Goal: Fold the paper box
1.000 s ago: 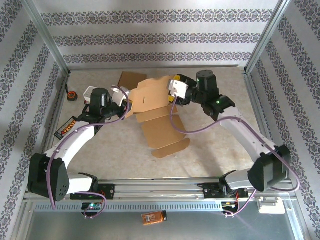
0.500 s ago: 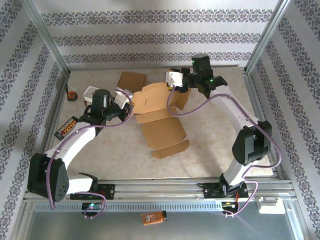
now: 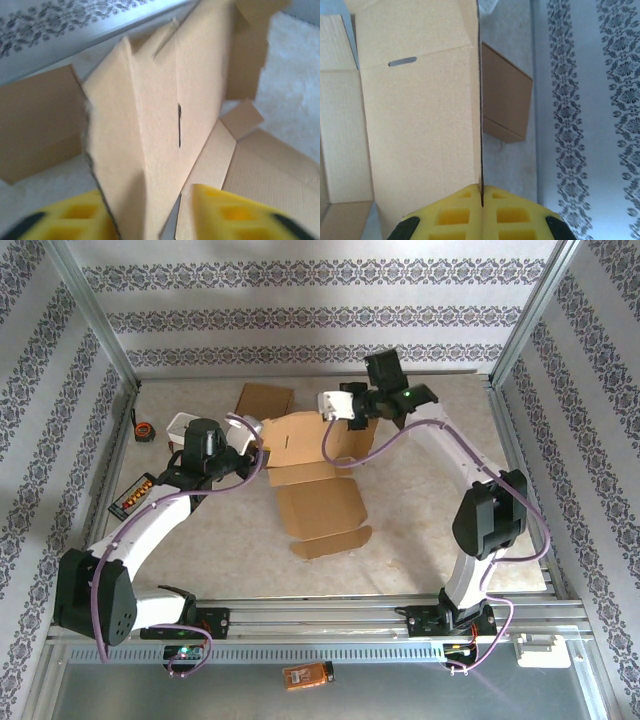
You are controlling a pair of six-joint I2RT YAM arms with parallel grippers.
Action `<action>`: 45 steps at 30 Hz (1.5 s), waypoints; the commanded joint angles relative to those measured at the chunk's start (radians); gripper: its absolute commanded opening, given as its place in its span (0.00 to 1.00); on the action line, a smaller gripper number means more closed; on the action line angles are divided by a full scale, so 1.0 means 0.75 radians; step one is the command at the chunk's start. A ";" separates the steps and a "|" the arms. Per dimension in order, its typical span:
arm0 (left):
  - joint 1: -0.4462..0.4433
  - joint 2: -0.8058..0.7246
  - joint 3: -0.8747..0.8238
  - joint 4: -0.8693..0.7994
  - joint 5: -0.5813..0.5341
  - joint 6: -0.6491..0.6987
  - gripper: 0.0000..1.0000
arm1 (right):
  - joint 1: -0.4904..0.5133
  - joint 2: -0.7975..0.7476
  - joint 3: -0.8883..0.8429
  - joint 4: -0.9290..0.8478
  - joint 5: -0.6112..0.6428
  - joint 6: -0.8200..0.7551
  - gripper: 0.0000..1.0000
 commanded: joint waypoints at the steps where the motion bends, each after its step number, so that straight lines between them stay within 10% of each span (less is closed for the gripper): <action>1: -0.015 -0.174 0.038 -0.007 -0.207 -0.567 0.85 | 0.105 -0.166 -0.240 0.400 0.372 0.051 0.00; 6: -0.016 -0.390 -0.035 -0.202 -0.299 -1.454 0.62 | 0.246 -0.252 -0.513 0.764 0.794 -0.006 0.00; 14: -0.026 -0.344 -0.107 0.024 -0.017 -1.949 0.38 | 0.374 -0.229 -0.818 1.227 1.107 -0.078 0.00; 25: -0.024 0.105 0.077 0.156 -0.101 -1.820 0.23 | 0.435 -0.205 -0.887 1.289 1.091 -0.102 0.00; 45: -0.056 0.431 0.164 0.535 0.220 -1.778 0.16 | 0.447 -0.211 -0.891 1.240 1.056 -0.027 0.00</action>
